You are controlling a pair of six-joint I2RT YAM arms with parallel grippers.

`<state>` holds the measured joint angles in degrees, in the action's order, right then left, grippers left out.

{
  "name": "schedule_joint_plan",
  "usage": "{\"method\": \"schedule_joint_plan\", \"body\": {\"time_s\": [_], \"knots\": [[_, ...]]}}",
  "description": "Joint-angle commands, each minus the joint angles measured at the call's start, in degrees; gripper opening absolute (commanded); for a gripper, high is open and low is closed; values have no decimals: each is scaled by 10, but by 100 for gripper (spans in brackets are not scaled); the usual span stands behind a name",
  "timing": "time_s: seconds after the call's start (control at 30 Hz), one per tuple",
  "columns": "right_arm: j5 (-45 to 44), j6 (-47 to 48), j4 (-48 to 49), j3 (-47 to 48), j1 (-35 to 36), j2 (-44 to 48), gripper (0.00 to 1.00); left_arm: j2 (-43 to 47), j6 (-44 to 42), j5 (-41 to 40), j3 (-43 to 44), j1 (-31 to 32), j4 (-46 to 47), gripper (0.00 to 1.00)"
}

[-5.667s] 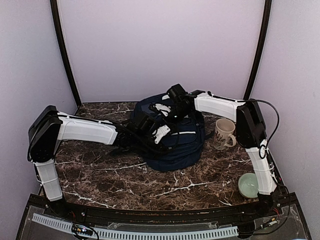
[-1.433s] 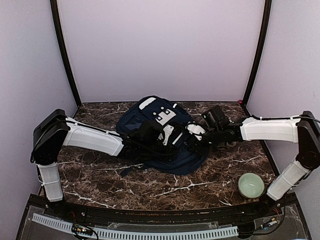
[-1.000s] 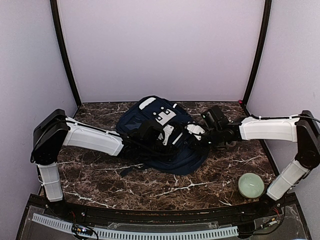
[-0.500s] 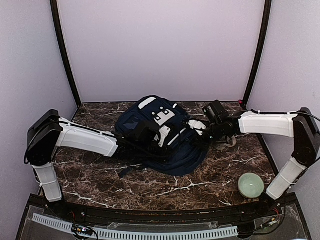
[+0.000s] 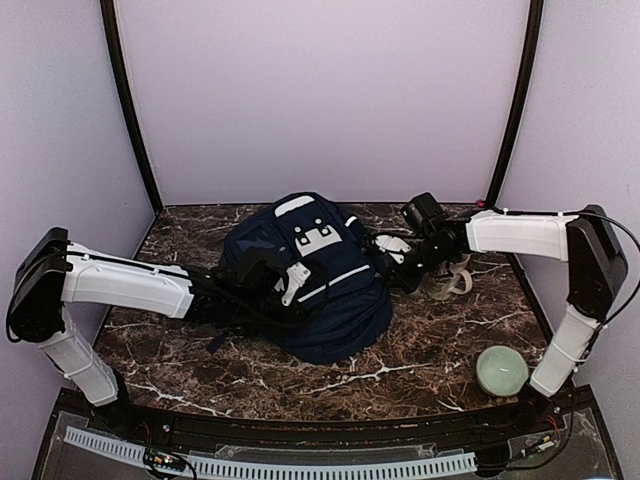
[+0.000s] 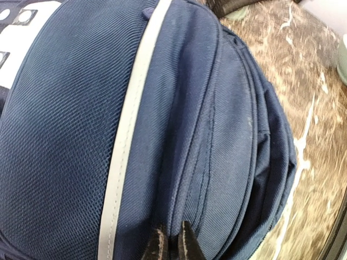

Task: Pack the student bag
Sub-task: Zip the upper front pocket of the student bag, then place the student bag at the center of the board.

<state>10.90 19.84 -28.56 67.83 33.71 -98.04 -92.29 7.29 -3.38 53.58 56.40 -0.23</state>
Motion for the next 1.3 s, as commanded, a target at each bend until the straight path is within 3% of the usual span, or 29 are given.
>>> {"method": "schedule_joint_plan", "body": {"time_s": [0.0,0.17,0.5,0.63,0.73,0.83,0.9,1.07,1.13,1.2,1.27], "knots": [[-38,10,-1,35,-13,-21,0,71,-11,-11,-59,0,-93,0],[-39,15,6,70,-13,-47,0,109,-58,10,-97,8,-83,0],[-17,-4,1,187,-12,-128,0,120,-104,-14,-84,16,-88,1],[-30,-7,-5,185,-12,-102,9,124,-89,-39,-66,16,-106,7],[-58,-6,-2,165,-14,-51,26,129,-80,-69,-29,16,-152,14],[-88,-6,7,143,-21,11,42,139,-79,-113,9,16,-197,24],[-104,-8,9,133,-30,59,49,147,-83,-153,37,15,-223,36],[-131,-37,27,111,-76,166,59,169,-87,-286,105,0,-273,80],[-132,-55,45,95,-105,207,69,179,-90,-337,131,-8,-281,96],[-137,-81,63,79,-135,244,95,192,-90,-393,152,-17,-271,99],[-157,-116,88,56,-160,280,100,210,-87,-426,170,-35,-248,99]]}}
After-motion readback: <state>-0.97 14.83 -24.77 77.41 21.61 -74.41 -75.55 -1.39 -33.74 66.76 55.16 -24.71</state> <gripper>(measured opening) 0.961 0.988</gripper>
